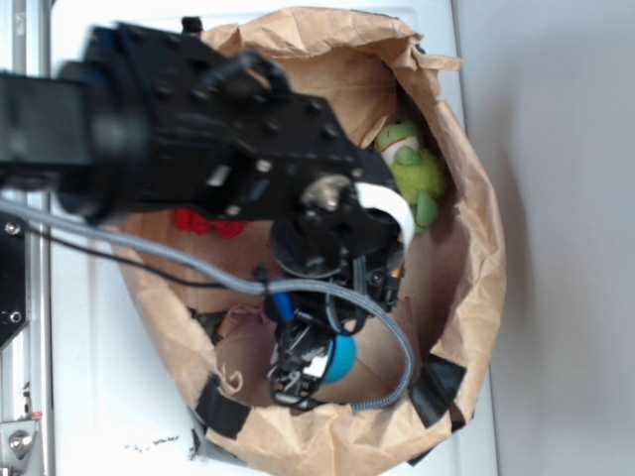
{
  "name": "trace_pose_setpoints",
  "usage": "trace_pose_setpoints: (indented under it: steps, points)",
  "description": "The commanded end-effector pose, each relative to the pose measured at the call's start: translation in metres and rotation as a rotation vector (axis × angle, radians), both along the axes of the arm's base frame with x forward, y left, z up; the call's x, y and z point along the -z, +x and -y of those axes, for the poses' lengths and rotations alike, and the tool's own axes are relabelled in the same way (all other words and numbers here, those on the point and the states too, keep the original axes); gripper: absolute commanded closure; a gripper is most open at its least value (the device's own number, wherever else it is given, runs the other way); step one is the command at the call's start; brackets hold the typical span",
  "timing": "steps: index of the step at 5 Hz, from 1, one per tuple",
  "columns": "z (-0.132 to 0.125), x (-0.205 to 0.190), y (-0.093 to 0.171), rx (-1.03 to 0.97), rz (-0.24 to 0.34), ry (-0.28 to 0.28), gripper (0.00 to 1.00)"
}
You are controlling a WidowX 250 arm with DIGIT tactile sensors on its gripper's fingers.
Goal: Grab the blue ball.
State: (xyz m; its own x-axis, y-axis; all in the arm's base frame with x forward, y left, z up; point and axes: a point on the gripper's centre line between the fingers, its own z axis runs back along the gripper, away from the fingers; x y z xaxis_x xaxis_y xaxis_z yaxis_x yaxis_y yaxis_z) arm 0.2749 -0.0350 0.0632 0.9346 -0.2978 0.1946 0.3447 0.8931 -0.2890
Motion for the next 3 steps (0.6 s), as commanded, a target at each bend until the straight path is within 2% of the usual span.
trace_pose_setpoints:
  steps: [1, 2, 3]
  points:
    - [-0.004, -0.006, 0.009, 0.024, 0.004, 0.003, 0.0]
    - [0.01, -0.004, 0.006, 0.018, -0.014, -0.048, 0.0]
    - [0.024, 0.008, -0.005, 0.024, -0.013, -0.051, 0.0]
